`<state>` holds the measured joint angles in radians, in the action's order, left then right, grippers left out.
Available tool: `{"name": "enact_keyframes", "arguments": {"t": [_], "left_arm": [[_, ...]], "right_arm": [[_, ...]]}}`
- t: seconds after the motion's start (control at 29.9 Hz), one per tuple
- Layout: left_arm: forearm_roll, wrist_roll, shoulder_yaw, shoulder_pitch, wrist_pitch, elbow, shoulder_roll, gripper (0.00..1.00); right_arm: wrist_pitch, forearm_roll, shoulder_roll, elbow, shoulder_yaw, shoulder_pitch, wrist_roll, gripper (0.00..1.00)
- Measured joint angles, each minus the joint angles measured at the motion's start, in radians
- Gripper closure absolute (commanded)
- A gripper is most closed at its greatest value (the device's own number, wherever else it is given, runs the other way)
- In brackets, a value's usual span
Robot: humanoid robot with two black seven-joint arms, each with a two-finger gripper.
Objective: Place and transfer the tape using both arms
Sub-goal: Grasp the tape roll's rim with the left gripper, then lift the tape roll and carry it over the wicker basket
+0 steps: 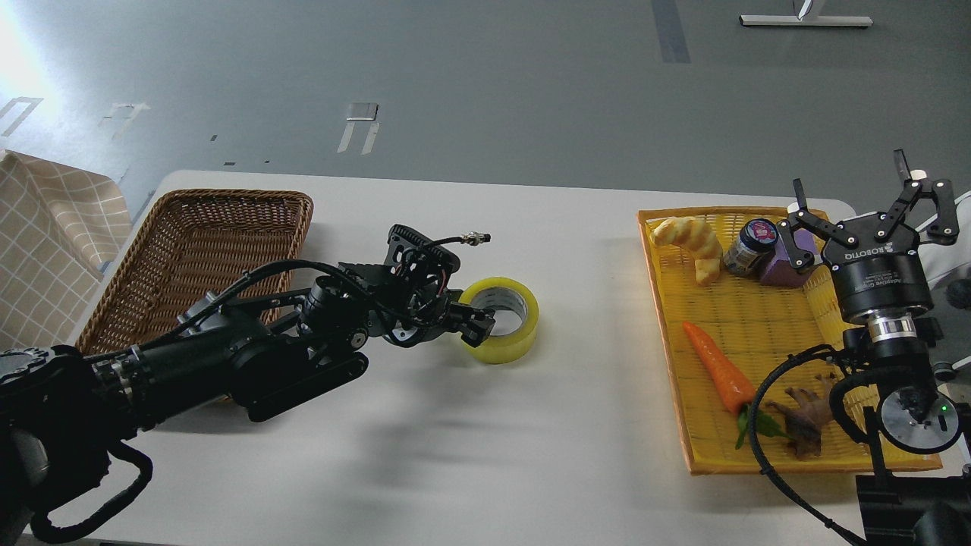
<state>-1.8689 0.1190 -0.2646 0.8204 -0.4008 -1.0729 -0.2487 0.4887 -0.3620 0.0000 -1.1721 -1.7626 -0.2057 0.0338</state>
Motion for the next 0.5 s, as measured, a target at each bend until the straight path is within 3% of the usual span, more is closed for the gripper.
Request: {"name": "enact_keyframes", "arguments": {"t": [0.2,0.5], "left_arm": [[0.002,-0.078,-0.008,0.021,0.01,0.011,0.011,1.0],[0.059,-0.094,-0.016,0.157,0.016,0.01,-0.034,1.0]], "right_arm": [[0.0,0.0,0.0,0.0,0.0,0.003,0.0,0.0],[0.0,0.0,0.0,0.0,0.0,0.005,0.0,0.0]]}}
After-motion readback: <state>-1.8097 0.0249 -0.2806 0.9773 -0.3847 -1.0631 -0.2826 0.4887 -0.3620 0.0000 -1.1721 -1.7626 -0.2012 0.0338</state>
